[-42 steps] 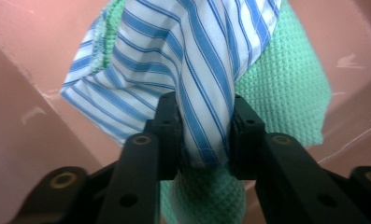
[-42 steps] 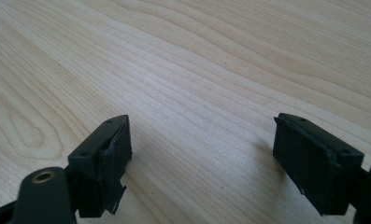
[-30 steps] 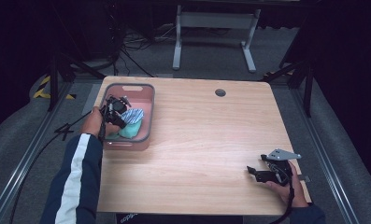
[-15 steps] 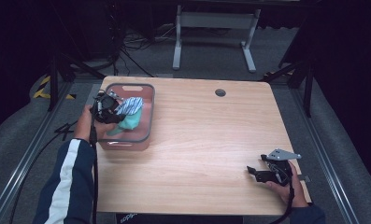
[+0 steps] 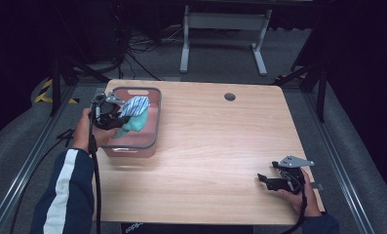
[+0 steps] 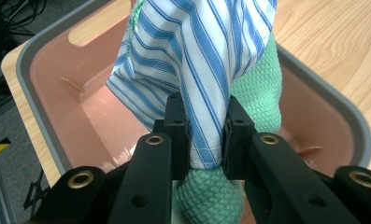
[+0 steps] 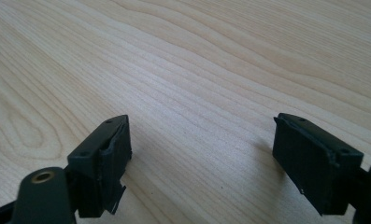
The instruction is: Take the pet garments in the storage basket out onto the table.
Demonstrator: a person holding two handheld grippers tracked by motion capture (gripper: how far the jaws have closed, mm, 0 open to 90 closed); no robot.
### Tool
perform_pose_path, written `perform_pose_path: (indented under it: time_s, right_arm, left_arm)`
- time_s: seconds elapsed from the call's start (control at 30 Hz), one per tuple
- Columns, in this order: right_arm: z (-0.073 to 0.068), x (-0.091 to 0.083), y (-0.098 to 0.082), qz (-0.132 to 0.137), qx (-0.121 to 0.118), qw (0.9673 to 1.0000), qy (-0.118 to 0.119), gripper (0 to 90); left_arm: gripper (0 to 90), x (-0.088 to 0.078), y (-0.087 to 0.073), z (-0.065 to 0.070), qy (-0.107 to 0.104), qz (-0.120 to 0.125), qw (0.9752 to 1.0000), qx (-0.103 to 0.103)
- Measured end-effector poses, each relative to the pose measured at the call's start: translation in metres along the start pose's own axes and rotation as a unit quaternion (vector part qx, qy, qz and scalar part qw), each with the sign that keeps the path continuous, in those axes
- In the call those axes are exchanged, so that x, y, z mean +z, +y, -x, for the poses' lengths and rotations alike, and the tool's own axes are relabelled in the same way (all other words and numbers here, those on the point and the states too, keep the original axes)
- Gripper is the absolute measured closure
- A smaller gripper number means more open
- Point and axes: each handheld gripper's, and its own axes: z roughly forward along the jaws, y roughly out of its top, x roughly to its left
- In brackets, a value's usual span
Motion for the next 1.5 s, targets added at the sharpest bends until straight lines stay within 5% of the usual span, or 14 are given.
perform_pose_path:
  time_s: [0.27,0.83,1.5]
  right_arm:
    - [0.0,0.0,0.0,0.0,0.0,1.0,0.0,20.1]
    - [0.0,0.0,0.0,0.0,0.0,1.0,-0.001,20.1]
    - [0.0,0.0,0.0,0.0,0.0,1.0,-0.001,20.1]
  left_arm:
    - [76.4,-0.015,0.004,0.006,-0.007,0.029,0.9995,0.012]
    - [76.5,-0.026,0.018,0.027,-0.03,0.051,0.9976,0.037]
    - [76.4,-0.021,0.051,0.066,-0.073,0.067,0.9913,0.086]
